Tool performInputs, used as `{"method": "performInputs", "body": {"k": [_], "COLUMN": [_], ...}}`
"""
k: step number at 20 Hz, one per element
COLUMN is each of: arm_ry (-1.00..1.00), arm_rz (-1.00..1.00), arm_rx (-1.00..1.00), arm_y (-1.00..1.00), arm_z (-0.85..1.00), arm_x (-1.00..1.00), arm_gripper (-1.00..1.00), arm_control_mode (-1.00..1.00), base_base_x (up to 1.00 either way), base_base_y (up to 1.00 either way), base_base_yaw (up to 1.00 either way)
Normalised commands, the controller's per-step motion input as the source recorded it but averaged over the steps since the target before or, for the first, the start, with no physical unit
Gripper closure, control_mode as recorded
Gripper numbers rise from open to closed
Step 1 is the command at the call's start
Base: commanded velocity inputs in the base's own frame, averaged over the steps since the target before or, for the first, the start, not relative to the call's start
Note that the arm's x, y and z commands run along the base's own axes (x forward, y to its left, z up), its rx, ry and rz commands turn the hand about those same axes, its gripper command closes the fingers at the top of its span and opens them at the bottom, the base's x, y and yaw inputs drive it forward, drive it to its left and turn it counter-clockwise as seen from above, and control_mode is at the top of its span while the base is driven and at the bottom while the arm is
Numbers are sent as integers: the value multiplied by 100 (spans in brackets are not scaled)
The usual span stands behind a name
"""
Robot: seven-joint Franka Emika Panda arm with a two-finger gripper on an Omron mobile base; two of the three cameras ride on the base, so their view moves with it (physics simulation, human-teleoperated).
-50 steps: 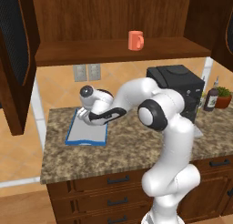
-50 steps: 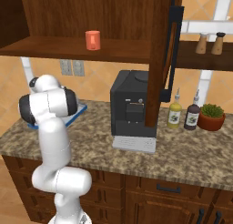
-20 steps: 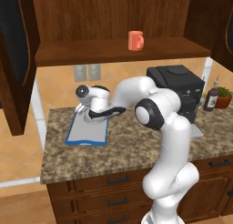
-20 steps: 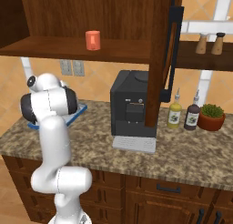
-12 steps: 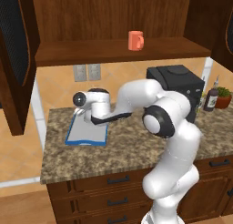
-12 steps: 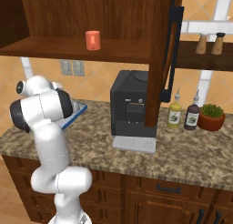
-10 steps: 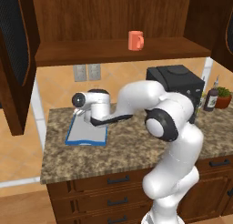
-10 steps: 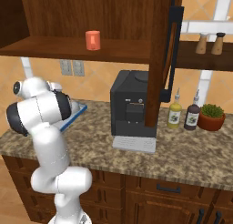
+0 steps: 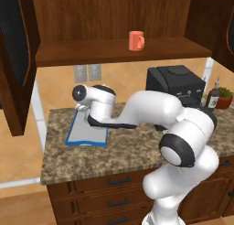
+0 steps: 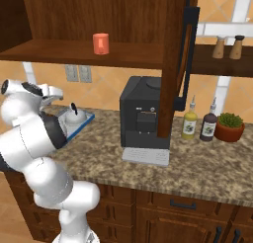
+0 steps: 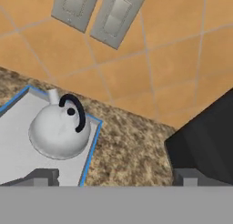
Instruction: Pick the kettle from the counter and place it on the tray. Then pick the mug from the cabinet and place it on the tray. Then close the cabinet doors.
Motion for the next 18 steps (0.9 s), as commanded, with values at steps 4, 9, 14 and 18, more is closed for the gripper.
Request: {"method": "performInputs", "body": {"k": [4, 9, 14, 18], "arm_ry": [0, 0, 0, 0], "arm_rz": [-9, -3, 1, 10], "arm_rx": [15, 18, 13, 10], "arm_y": [-45, -57, -63, -63], "arm_z": [39, 36, 43, 52], "arm_x": [-71, -64, -41, -26], "arm_gripper": [-100, -100, -100, -100], "arm_control_mode": [-100, -100, -100, -100], "base_base_x": [0, 0, 0, 0], "base_base_y": [0, 0, 0, 0], "base_base_yaw": [0, 0, 0, 0]}}
